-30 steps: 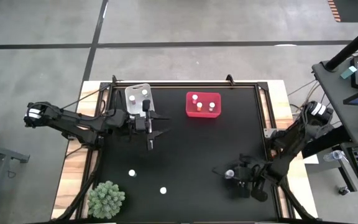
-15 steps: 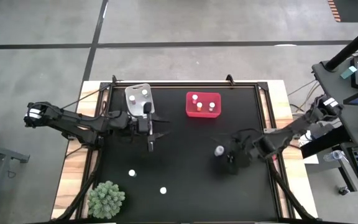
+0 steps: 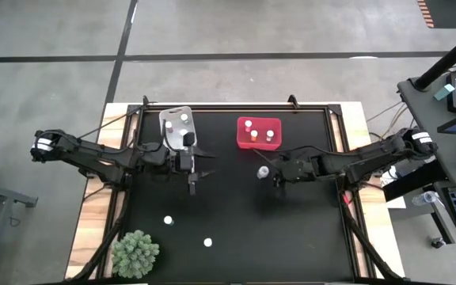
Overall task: Pick and place medicine bottles into bin by pill shape (circle, oval)
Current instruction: Put the white capsule bottle into the gray bin
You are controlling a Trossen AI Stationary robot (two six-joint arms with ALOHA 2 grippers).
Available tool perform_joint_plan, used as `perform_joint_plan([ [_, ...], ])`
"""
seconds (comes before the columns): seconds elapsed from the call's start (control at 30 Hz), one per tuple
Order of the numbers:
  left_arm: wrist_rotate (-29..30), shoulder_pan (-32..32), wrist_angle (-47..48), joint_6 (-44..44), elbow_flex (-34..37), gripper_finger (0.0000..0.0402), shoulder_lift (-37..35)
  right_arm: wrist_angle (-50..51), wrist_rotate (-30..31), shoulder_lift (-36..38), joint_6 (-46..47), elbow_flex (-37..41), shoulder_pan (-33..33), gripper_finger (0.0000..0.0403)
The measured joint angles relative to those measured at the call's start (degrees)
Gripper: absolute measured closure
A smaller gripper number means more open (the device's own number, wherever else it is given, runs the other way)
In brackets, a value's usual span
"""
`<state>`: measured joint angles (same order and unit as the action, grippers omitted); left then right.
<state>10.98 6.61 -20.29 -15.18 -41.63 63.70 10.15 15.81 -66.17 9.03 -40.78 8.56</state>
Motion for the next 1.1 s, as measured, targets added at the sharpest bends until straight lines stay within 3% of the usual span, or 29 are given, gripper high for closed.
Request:
perform_joint_plan([
  [0.23,1.77,-0.14,1.82,-0.02,0.02,0.0234,0.0,1.45,-5.68,-7.13,-10.3,-9.27,-5.77,0.0261],
  [0.8,2.97,-3.47,14.24,9.38,-0.04,0.0232,0.0,11.0,-10.35,-25.44,-26.11,-28.82,-14.18,0.0261],
  [1.1,2.92,-6.19,14.43,11.52,0.31,0.0152,1.18,10.32,-13.26,-28.57,-26.34,-31.41,-15.3,0.0261],
])
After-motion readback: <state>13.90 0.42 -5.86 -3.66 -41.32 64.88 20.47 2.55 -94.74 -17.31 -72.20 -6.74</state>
